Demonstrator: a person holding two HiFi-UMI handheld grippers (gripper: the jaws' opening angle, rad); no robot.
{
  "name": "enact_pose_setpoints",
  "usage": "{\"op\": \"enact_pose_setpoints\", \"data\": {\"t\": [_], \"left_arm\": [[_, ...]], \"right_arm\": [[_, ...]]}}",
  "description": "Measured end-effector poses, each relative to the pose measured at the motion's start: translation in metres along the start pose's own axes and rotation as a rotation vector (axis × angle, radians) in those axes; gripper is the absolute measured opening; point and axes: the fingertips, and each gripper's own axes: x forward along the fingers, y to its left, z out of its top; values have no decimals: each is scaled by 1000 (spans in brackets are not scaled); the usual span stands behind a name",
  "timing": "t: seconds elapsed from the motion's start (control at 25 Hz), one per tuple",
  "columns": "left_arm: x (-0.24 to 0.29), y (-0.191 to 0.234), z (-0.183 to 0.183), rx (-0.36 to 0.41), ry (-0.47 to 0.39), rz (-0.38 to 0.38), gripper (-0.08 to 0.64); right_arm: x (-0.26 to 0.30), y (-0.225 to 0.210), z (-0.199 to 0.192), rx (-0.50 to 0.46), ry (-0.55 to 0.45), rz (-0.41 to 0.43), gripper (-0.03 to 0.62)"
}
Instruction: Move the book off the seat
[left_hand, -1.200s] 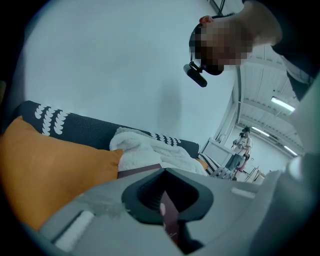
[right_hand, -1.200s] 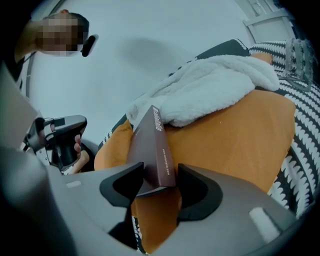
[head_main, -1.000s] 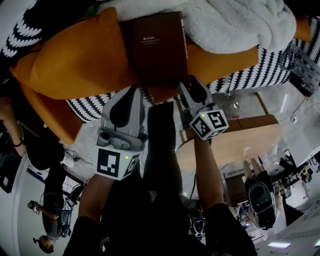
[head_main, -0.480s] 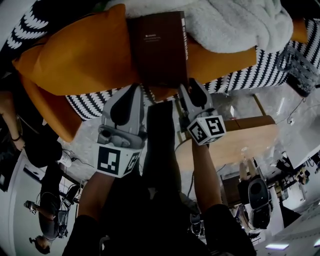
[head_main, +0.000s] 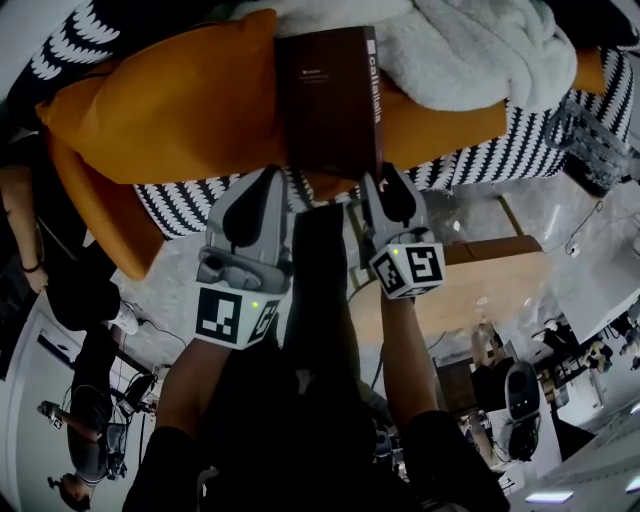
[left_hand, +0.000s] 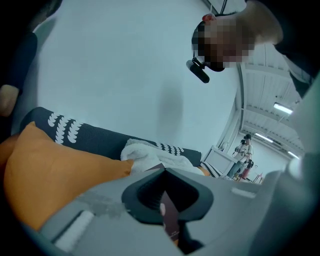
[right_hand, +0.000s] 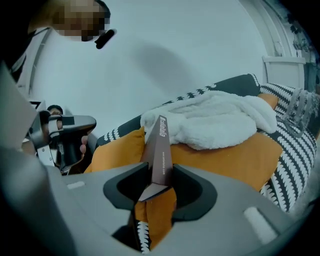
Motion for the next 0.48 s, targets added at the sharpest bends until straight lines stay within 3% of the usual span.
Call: {"op": "enact_pose_setpoints", "data": {"t": [0.32, 0.48], "left_arm": [[-11, -2, 12, -21, -34, 15, 6], [-16, -1, 11, -28, -45, 21, 6]], "right_arm": [[-16, 12, 20, -189, -9, -74, 160], [-22, 17, 23, -379, -15, -103, 160]]}}
